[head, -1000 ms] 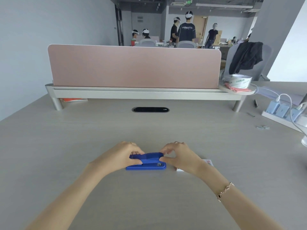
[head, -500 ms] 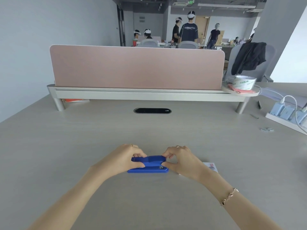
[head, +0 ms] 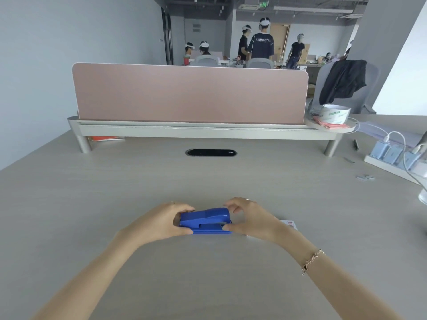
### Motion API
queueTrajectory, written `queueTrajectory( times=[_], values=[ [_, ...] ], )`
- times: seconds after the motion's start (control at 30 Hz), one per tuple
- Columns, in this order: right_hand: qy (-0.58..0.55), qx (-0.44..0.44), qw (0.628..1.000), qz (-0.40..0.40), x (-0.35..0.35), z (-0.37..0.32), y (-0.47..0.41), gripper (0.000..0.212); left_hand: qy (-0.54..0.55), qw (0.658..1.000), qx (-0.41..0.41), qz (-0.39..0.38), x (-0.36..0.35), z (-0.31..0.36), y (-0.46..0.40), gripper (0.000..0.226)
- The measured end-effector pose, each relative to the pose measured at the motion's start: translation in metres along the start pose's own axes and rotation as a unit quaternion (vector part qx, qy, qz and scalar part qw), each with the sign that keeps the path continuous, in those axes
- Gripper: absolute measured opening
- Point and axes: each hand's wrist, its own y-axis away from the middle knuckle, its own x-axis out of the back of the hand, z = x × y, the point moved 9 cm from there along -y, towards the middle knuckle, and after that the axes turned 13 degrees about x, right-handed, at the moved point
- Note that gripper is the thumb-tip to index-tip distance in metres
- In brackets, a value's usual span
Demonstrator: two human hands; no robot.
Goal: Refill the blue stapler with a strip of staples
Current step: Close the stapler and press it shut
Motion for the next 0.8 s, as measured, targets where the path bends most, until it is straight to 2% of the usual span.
queueTrajectory(
  times=[0.07, 0.17, 0.37, 0.47, 0.63, 0.8],
  values=[
    [0.018, -0.006, 1.000, -0.024, -0.009, 0.004, 0.000, 0.049, 0.006, 1.000, 0.005, 0.007, -0.002, -0.006, 0.001, 0.035],
    [0.069, 0.008, 0.997, -0.033, -0.014, 0.002, -0.002, 0.040, 0.039, 0.999, 0.018, 0.021, -0.002, -0.013, 0.001, 0.029],
    [0.051, 0.009, 0.998, -0.039, -0.015, 0.002, -0.006, 0.018, 0.069, 0.997, 0.033, 0.016, -0.006, -0.018, -0.001, 0.025],
    [0.047, 0.012, 0.998, -0.041, -0.016, 0.000, -0.005, 0.014, 0.085, 0.995, 0.047, 0.021, -0.006, -0.020, -0.002, 0.025],
    [0.086, 0.015, 0.995, -0.050, -0.016, -0.002, -0.004, 0.030, 0.122, 0.990, 0.064, 0.012, -0.006, -0.021, -0.002, 0.022],
    [0.088, 0.016, 0.995, -0.043, -0.014, -0.006, -0.004, 0.030, 0.125, 0.990, 0.061, 0.019, -0.005, -0.019, 0.000, 0.023]
  ],
)
